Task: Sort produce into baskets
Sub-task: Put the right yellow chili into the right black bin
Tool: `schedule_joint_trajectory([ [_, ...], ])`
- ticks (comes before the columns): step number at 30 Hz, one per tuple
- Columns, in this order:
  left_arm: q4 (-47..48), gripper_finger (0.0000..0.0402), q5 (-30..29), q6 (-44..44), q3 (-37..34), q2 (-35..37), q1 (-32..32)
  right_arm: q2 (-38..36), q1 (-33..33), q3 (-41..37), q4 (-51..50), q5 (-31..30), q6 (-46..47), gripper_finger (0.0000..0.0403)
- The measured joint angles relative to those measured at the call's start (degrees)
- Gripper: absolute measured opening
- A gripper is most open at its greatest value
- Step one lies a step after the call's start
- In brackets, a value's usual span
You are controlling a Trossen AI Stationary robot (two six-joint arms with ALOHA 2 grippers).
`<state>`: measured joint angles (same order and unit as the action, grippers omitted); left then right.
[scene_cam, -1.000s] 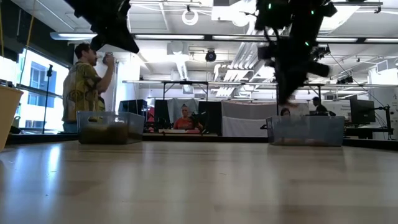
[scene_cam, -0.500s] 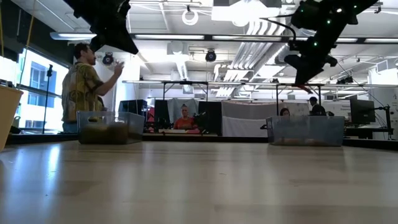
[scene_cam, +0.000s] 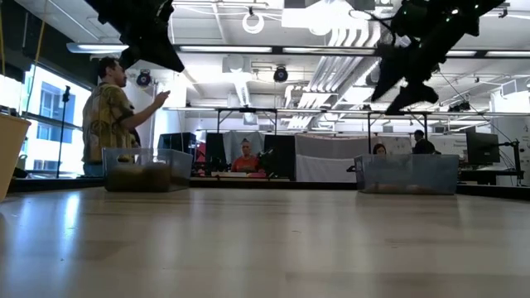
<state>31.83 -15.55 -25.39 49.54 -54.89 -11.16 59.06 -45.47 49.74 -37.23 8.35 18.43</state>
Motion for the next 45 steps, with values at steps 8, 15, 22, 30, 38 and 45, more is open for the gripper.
schedule_joint_trajectory([
  [8,0.0,0.0000,0.0,0.0,0.0,0.0,0.0,-2.2,27.4,0.0,-15.5,20.3,23.0,0.0234],
  [15,-0.1,0.0000,0.0,0.0,0.0,0.0,0.0,1.1,59.7,0.0,-21.8,7.3,65.2,0.0211],
  [22,-0.1,0.0000,1.6,1.2,0.0,0.0,0.0,10.8,78.4,0.0,-17.5,5.8,92.7,0.0208],
  [30,-0.1,0.0000,4.7,5.0,0.0,0.0,0.0,23.2,86.2,0.0,-8.0,12.9,99.8,0.0207],
  [38,-0.2,0.0000,4.7,5.0,0.0,0.0,0.0,31.1,87.6,0.0,-1.8,14.8,97.3,0.0205],
  [45,-0.3,0.0000,4.7,4.6,0.0,0.0,0.0,33.5,88.1,0.0,-1.7,16.0,100.5,0.0199],
])
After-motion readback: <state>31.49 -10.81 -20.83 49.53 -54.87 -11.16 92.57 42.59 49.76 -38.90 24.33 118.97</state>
